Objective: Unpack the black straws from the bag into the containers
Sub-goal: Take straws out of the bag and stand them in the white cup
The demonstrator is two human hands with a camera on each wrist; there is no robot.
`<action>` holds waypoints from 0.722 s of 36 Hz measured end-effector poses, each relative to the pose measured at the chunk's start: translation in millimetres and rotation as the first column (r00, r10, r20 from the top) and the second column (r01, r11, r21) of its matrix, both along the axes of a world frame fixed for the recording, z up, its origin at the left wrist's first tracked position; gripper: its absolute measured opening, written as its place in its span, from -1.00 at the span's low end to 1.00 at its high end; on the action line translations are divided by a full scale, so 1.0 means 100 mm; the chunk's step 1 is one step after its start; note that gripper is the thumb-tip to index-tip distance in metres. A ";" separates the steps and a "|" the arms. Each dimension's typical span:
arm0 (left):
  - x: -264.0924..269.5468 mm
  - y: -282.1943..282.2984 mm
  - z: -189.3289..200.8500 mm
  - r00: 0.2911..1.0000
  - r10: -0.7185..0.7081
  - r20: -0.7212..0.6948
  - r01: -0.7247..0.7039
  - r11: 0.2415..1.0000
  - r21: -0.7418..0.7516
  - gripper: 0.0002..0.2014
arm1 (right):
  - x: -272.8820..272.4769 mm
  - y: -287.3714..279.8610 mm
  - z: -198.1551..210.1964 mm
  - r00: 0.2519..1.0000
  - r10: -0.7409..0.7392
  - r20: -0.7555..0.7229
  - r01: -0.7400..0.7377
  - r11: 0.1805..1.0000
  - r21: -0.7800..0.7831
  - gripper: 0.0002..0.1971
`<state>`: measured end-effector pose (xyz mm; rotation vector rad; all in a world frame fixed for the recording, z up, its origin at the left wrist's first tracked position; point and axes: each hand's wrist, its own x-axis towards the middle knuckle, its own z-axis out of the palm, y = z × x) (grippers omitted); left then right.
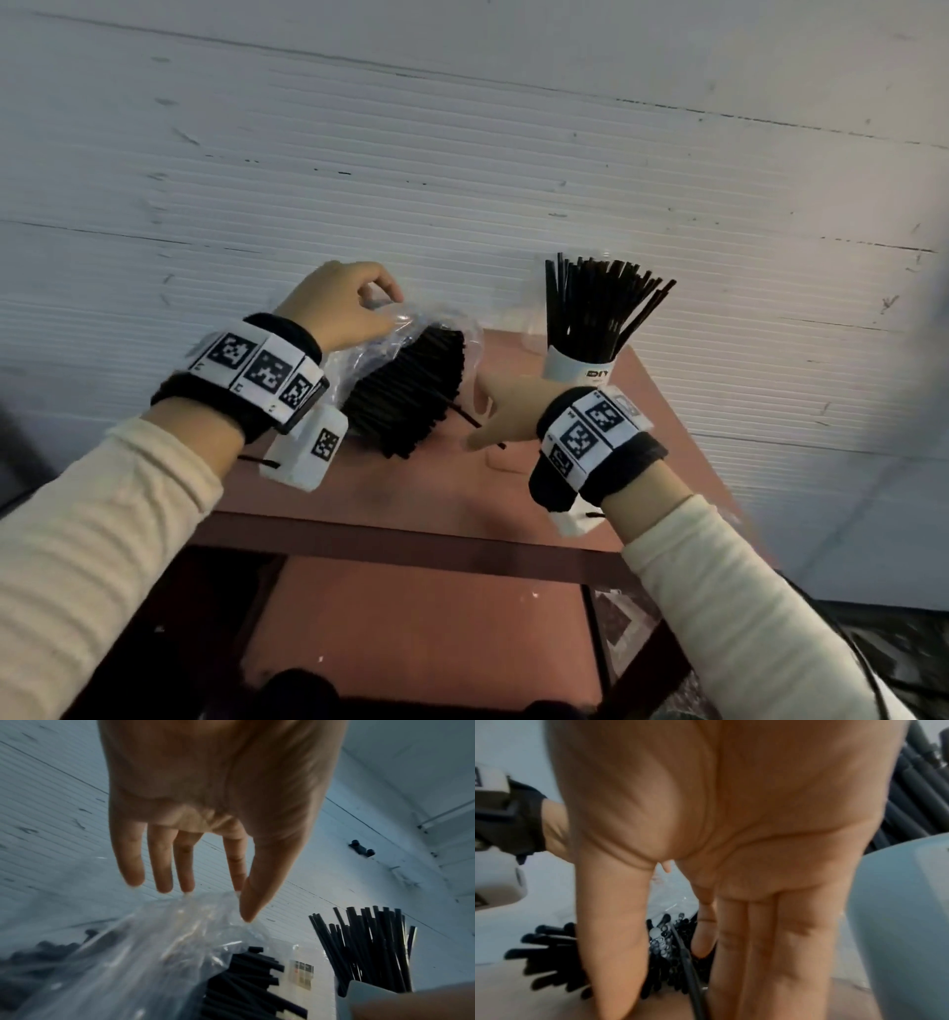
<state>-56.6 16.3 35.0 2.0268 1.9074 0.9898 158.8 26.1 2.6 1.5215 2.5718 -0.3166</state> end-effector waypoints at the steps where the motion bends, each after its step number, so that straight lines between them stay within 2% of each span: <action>1: -0.05 -0.02 -0.02 1.000 -0.014 -0.011 0.014 0.999 -0.040 -0.78 | -0.02 0.00 -0.02 1.000 -0.001 0.012 0.002 1.000 -0.018 -0.33; 3: -0.12 -0.08 -0.06 0.998 -0.065 -0.006 0.063 0.990 -0.124 -0.70 | -0.04 0.00 -0.05 1.000 0.002 0.015 -0.001 0.999 -0.045 -0.57; 6: -0.17 -0.14 -0.11 0.993 -0.116 0.006 0.115 0.979 -0.170 -0.63 | -0.05 0.03 -0.08 0.991 0.042 -0.129 -0.047 0.998 -0.040 -0.77; 10: -0.23 -0.14 -0.17 0.992 -0.123 -0.019 0.118 0.978 -0.174 -0.65 | -0.14 0.01 -0.01 0.911 0.183 -0.369 -0.140 0.980 0.140 -0.92; 13: -0.27 -0.12 -0.22 0.994 -0.107 0.010 0.107 0.985 -0.133 -0.70 | -0.28 -0.04 0.05 0.862 0.284 -0.421 -0.188 0.948 0.255 -0.86; 17: -0.31 -0.06 -0.25 0.998 -0.027 0.063 0.029 0.999 -0.035 -0.62 | -0.49 0.05 -0.02 0.880 0.333 -0.340 -0.217 0.917 0.335 -0.75; 21: -0.32 0.00 -0.25 0.993 0.041 0.112 -0.044 0.999 0.029 -0.59 | -0.70 0.19 -0.08 0.943 0.247 -0.224 -0.168 0.932 0.321 -0.65; 26: -0.35 0.06 -0.23 0.991 0.046 0.122 -0.055 0.996 0.075 -0.56 | -0.87 0.28 -0.12 0.951 0.212 -0.225 -0.147 0.950 0.274 -0.54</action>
